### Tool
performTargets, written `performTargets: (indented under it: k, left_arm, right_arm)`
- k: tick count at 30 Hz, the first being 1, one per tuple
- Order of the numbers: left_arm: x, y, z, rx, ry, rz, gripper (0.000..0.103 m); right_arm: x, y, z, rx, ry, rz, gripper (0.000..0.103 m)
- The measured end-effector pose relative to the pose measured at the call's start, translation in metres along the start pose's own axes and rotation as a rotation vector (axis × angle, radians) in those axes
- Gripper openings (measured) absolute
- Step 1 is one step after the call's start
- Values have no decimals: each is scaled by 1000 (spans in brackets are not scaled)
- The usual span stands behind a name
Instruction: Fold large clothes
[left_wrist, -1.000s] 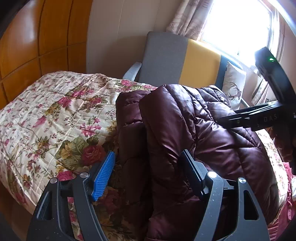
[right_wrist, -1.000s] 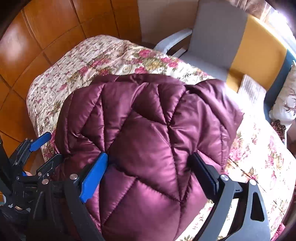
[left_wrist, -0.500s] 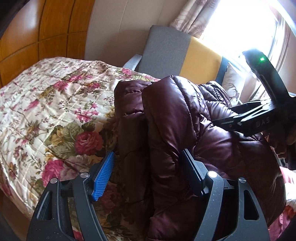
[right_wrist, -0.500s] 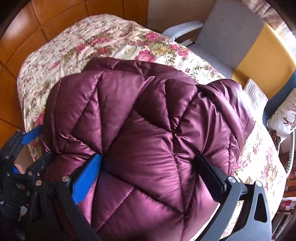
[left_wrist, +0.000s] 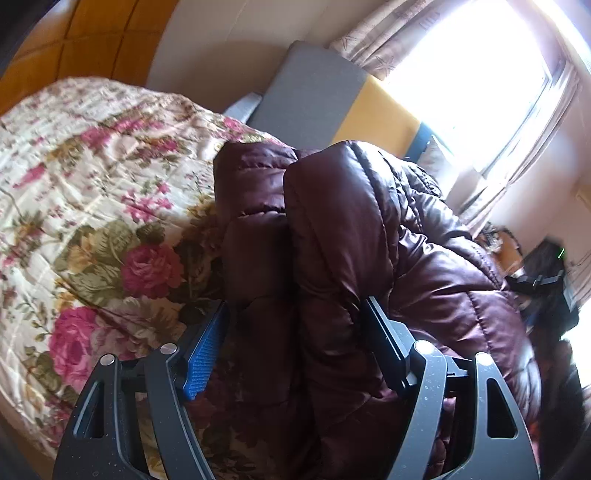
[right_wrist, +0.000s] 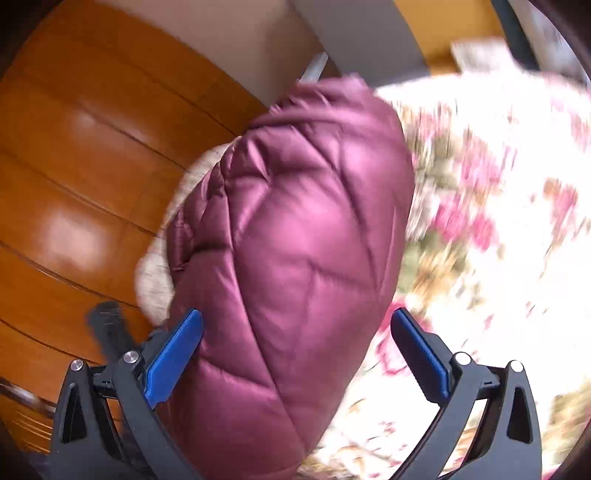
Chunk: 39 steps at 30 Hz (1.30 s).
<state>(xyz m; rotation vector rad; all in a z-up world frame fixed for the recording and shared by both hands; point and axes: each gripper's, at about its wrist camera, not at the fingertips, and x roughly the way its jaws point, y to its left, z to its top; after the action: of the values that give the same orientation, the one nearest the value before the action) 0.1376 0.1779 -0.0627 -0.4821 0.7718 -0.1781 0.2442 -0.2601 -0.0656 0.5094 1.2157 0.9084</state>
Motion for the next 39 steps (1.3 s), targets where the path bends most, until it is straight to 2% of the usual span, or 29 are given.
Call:
performTargets:
  k: [3,6,8,10,12,14,17,20,24,26,28,30,31,32,33,36,39]
  left_arm:
    - [3,8,2,-32,20,-40,73]
    - [8,20,2,-90,35,-93,75]
    - [11,25,1,-123,34,-125,77]
    - [14,28,-2,-148,23,-156,77]
    - [15,29,-3,-163,17,-171,77]
    - [15,22,-2,-159,9,-184,77]
    - [17,1,3,-125,3,-206,75]
    - [38,-31,16,-90,18,-249,73]
    - [93,-99,45,4,62,-297,71]
    - [123,-136,55,58,98,-309,71]
    - [155,-175,60,124,144,-307,71]
    - [184,-216,50,242,191,-256,71]
    - [191,-226,44,276,202,-240,72]
    - [194,-238,38,315,206,-235,72]
    - [193,-244,34,337,198,-236,72]
    - [184,-252,29,377,176,-203,73]
    - [181,-255,29,383,176,-173,73]
  right_arm:
    - [17,-26,-7,87,-16,185,101]
    - [24,-36,-8,102,-45,271,101]
    - [24,-35,-6,97,-40,281,101]
    - [19,-26,-5,55,-44,249,101]
    - [13,-12,-4,-1,-58,211,95]
    - [1,4,-7,-67,-79,176,84]
    - [-24,21,-7,-148,-116,128,76]
    - [-65,22,-5,-192,-189,85,74]
    - [-126,-4,-1,-177,-320,-9,72]
    - [-161,-31,0,-136,-381,-70,71]
    - [-187,-62,-7,-82,-421,-133,70]
    - [-200,-91,-21,-30,-419,-217,66]
    - [-202,-109,-29,9,-401,-262,62]
    - [-205,-124,-38,44,-397,-270,59]
    - [-209,-138,-50,85,-410,-225,59]
    - [-212,-138,-61,80,-429,-188,58]
    - [-229,-136,-47,63,-482,-251,63]
